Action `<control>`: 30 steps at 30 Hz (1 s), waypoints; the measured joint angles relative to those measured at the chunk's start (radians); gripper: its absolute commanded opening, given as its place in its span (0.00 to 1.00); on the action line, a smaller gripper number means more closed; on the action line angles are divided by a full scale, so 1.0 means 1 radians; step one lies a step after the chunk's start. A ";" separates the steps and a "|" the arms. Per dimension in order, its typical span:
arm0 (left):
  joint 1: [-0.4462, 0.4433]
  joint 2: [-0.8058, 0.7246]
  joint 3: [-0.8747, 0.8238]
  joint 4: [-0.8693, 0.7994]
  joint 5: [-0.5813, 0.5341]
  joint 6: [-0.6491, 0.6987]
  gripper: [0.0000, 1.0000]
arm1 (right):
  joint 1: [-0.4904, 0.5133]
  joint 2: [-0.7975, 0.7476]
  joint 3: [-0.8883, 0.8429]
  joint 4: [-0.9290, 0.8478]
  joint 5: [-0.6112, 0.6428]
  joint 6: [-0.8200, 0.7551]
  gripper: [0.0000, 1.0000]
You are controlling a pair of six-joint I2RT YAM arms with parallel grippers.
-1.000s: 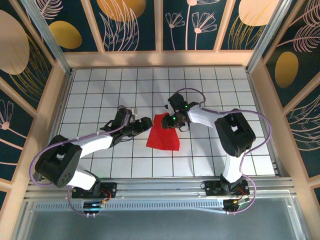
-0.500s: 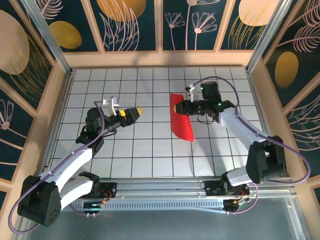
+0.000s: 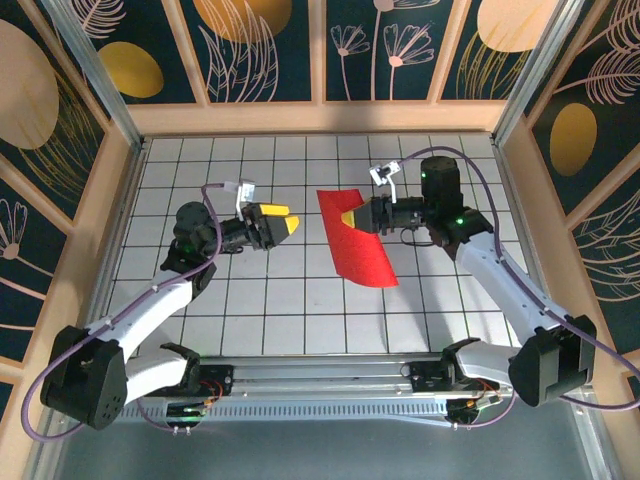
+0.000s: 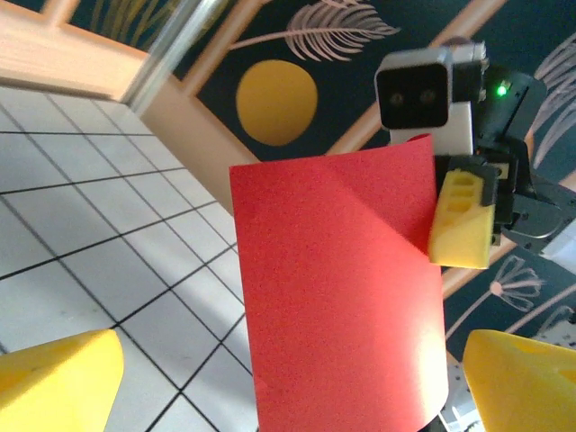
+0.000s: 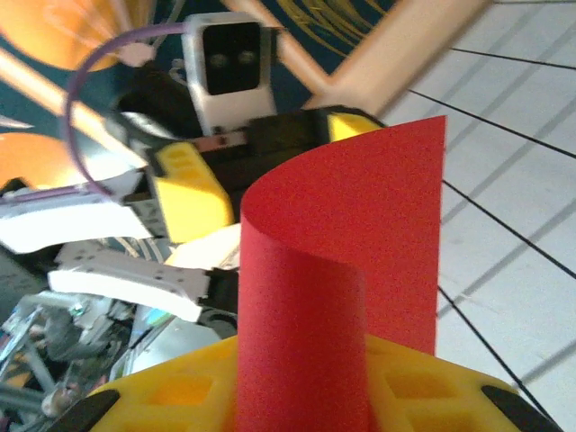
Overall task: Fold a paper plane with a square sheet of paper (fold left side to right side)
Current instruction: Place a square sheet of paper at the center of the table.
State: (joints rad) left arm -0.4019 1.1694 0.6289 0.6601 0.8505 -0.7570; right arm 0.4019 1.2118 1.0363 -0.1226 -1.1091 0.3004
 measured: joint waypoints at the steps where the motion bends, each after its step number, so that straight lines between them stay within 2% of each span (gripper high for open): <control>1: -0.013 0.013 0.010 0.003 0.006 0.005 0.96 | 0.008 -0.003 0.000 0.026 -0.012 0.023 0.28; 8: -0.080 0.088 0.047 0.048 0.031 0.012 0.96 | 0.034 -0.013 -0.003 0.229 -0.051 0.172 0.27; 11: -0.100 0.090 0.047 0.071 0.033 0.005 0.92 | 0.034 -0.012 -0.004 0.272 -0.042 0.200 0.27; 13: -0.111 0.090 0.047 0.088 0.034 0.003 0.82 | 0.034 -0.012 -0.004 0.285 -0.024 0.206 0.27; 14: -0.117 0.090 0.047 0.093 0.037 -0.003 0.74 | 0.034 -0.011 -0.004 0.289 -0.013 0.207 0.27; 18: -0.129 0.090 0.052 0.098 0.058 -0.007 0.35 | 0.034 0.001 -0.004 0.299 0.035 0.206 0.27; 24: -0.131 0.086 0.058 0.055 0.042 0.032 0.01 | 0.019 0.009 -0.004 0.276 0.100 0.190 0.29; 26: -0.131 0.084 0.058 0.038 0.029 0.046 0.00 | 0.012 0.009 -0.004 0.253 0.126 0.173 0.36; 30: -0.131 0.089 0.064 -0.048 -0.019 0.063 0.00 | 0.004 0.009 -0.004 0.167 0.214 0.116 0.59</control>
State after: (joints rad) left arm -0.5331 1.2579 0.6926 0.6117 0.8314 -0.6937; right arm 0.4061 1.2205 1.0325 0.0448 -0.8955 0.4168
